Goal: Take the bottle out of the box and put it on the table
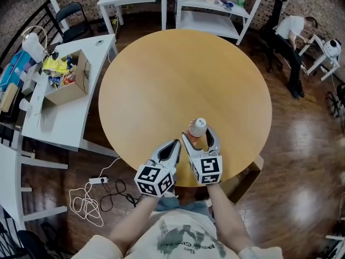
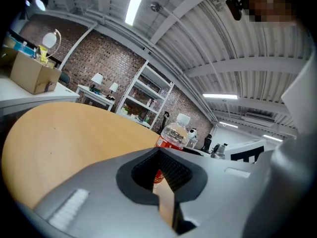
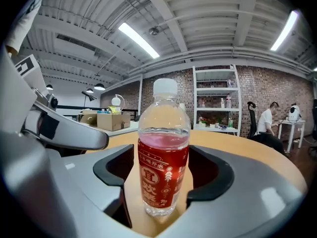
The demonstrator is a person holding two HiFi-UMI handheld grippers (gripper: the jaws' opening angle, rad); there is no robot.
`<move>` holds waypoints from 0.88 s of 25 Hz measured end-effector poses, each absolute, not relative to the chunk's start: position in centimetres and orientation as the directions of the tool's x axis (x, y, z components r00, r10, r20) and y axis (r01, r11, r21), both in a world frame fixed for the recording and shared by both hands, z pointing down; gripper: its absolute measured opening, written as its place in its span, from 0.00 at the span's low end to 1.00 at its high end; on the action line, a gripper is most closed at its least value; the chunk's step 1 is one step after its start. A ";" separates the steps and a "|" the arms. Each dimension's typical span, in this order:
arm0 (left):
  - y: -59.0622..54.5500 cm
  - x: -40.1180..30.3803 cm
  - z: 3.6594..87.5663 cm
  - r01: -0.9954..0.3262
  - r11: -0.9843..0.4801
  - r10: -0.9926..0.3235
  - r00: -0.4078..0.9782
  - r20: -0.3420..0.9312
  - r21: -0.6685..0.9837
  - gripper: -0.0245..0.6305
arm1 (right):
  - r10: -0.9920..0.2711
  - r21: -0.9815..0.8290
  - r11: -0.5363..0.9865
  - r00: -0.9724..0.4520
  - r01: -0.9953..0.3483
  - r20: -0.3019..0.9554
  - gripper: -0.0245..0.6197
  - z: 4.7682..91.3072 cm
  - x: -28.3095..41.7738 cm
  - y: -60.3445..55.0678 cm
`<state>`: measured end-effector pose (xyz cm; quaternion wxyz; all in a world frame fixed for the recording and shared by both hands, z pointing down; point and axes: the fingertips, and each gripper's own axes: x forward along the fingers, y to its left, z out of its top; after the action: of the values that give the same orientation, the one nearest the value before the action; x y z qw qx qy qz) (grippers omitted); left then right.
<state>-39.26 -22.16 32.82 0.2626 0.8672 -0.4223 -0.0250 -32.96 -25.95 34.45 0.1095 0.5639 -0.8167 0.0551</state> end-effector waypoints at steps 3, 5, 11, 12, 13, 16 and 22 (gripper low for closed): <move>-21.6 -39.0 32.8 -0.710 -0.515 -0.741 0.650 0.168 0.480 0.03 | -0.913 0.043 0.350 -0.331 -0.936 0.239 0.49 34.0 -32.7 -24.6; -21.2 -38.7 32.8 -0.704 -0.528 -0.734 0.659 0.161 0.475 0.03 | -0.916 0.049 0.344 -0.323 -0.938 0.237 0.47 33.6 -32.4 -23.6; -19.2 -35.7 32.7 -0.654 -0.583 -0.685 0.715 0.141 0.481 0.03 | -0.921 0.042 0.323 -0.304 -0.945 0.242 0.38 32.5 -31.1 -20.4; -18.9 -35.1 32.6 -0.645 -0.594 -0.676 0.724 0.137 0.481 0.03 | -0.924 0.042 0.318 -0.299 -0.947 0.238 0.36 32.1 -30.8 -19.9; -18.7 -34.6 32.4 -0.637 -0.604 -0.668 0.733 0.132 0.480 0.03 | -0.927 0.046 0.313 -0.294 -0.949 0.232 0.34 31.6 -30.6 -19.4; -17.9 -33.4 31.9 -0.612 -0.629 -0.644 0.755 0.119 0.480 0.03 | -0.938 0.051 0.289 -0.272 -0.956 0.214 0.28 30.1 -29.8 -17.9; -15.7 -30.3 28.9 -0.569 -0.698 -0.606 0.793 0.066 0.435 0.03 | -0.959 0.026 0.230 -0.222 -0.973 0.175 0.17 27.2 -27.0 -14.2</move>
<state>-30.29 -15.70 28.93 0.2220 0.9204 -0.3193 -0.0413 -27.05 -14.19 27.19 0.0768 0.6189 -0.7804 0.0443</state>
